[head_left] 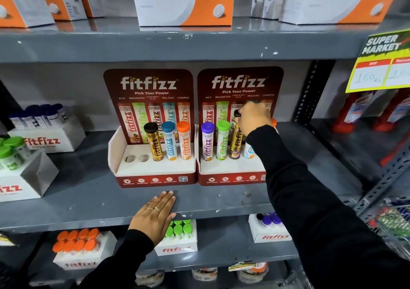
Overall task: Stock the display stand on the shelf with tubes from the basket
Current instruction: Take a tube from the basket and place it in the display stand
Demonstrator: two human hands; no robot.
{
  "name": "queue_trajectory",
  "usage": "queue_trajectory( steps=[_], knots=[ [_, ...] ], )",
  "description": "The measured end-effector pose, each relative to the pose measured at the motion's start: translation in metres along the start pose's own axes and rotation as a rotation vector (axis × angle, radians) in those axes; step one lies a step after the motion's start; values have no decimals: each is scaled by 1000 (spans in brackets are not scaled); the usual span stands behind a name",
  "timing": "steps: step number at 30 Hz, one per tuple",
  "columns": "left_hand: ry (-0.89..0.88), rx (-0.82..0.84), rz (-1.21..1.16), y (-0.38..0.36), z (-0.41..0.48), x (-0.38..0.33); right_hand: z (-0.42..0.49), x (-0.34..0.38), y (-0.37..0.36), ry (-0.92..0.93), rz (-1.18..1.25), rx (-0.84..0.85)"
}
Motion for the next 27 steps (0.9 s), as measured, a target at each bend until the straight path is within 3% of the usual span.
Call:
queue_trajectory(
  steps=[27],
  knots=[
    [14,42,-17,-3,-1,0,-14,3,3,24,-226,66]
  ],
)
Point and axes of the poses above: each hand's wrist, its own z-axis towards the middle knuckle, its own y-axis out of the back of the hand, x = y × z, the point moved 3 cm from there along z, towards the middle knuckle, and after that the axes turned 6 degrees about x, right-handed, at the moved point
